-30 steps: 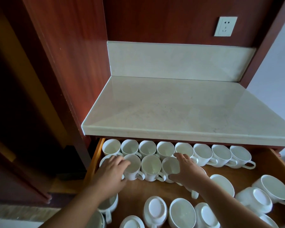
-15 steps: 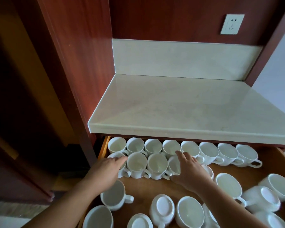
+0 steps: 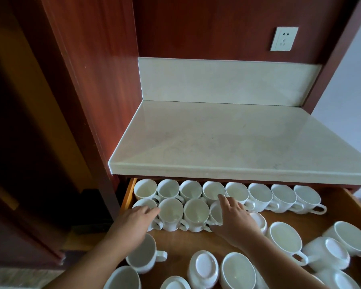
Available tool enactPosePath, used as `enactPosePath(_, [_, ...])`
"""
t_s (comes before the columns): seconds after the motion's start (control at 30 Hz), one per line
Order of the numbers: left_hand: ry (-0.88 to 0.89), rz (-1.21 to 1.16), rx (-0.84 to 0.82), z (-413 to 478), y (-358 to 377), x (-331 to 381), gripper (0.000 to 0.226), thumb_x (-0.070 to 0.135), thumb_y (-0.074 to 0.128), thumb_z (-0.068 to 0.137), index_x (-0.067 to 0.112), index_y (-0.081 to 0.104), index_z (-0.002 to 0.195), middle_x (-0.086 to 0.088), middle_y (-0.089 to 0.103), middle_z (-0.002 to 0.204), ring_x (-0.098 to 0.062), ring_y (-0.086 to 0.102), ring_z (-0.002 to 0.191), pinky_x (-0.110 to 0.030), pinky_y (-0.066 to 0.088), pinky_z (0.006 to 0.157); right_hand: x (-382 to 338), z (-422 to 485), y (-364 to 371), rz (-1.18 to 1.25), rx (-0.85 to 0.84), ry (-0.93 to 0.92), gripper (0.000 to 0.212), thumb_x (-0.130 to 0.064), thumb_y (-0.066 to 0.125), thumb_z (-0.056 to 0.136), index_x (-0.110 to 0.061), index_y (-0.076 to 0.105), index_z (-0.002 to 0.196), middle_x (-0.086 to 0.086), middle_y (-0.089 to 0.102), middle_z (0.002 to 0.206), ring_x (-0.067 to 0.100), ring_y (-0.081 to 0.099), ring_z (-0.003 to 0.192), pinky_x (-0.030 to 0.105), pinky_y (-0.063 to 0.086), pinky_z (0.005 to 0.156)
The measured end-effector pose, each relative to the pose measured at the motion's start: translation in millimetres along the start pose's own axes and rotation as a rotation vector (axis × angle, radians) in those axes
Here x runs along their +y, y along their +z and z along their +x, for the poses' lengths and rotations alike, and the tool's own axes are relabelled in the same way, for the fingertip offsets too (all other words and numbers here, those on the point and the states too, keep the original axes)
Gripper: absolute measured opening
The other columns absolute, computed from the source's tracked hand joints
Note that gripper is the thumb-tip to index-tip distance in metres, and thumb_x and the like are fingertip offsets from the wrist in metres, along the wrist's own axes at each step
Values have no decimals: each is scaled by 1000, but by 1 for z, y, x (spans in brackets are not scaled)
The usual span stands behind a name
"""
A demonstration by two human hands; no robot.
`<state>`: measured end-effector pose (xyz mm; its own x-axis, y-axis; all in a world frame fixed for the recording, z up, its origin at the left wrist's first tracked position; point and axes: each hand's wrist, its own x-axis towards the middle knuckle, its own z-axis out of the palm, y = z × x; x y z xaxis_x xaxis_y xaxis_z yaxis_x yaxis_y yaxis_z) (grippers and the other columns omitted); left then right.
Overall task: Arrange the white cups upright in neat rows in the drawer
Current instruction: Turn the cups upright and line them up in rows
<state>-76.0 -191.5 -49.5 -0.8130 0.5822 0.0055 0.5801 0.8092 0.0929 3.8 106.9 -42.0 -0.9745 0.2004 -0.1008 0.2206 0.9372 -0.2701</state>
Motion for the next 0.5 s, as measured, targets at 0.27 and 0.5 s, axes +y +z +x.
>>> enactPosePath(0.27, [115,-196,66,25,-20,52,54,31,59,98,32,43,149,14,49,141,-12,47,129,-28,42,104,29,-5,-34,87,-41,12,78,-51,66,87,-27,34,154,-4,41,155,20,41,139,34,41,104])
enactPosePath(0.5, [331,-210,94,72,-10,151,39,31,59,91,29,56,130,8,56,128,-16,53,119,-32,46,96,107,-23,-85,83,-33,176,53,-39,64,92,-25,53,142,-3,58,138,18,58,119,26,41,83])
